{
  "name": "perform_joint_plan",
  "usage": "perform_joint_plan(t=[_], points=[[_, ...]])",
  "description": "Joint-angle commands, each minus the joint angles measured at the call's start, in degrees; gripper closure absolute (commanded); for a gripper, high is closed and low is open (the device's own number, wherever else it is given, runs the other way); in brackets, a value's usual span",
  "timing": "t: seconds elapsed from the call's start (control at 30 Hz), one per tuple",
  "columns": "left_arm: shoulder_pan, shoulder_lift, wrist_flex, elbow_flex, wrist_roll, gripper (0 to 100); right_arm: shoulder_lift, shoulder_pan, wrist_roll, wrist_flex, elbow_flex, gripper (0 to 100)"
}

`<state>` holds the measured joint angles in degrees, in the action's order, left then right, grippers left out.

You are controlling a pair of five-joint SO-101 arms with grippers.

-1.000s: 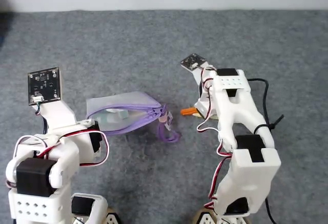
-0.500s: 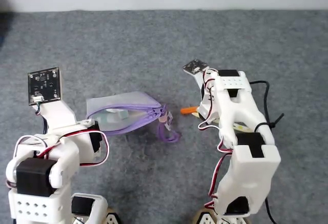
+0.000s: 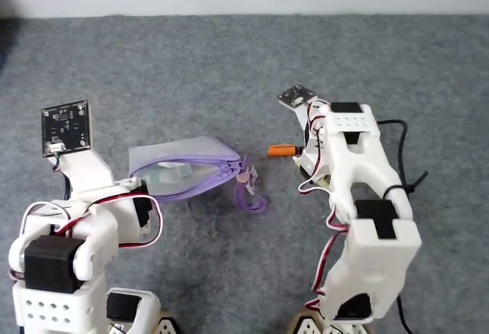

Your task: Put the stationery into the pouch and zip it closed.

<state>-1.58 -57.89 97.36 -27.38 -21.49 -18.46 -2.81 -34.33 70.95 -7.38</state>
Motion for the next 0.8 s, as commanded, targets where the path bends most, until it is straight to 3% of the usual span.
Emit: perform_joint_plan(t=[0.0, 0.4, 0.57, 0.77], points=[[-0.1, 0.6, 0.2, 0.3, -0.7, 99, 8.7, 0.1, 1.0, 4.4, 1.1, 99.1], [0.3, 0.7, 0.2, 0.3, -0.8, 99, 36.5, -0.7, 10.8, 15.3, 0.8, 99.1], [0.4, 4.0, 1.1, 1.7, -0.9, 99, 48.9, -6.8, 20.5, 18.9, 0.8, 99.1], [0.4, 6.9, 2.2, 5.8, -2.7, 99, 61.8, -19.4, 34.5, 18.0, 0.7, 99.1]])
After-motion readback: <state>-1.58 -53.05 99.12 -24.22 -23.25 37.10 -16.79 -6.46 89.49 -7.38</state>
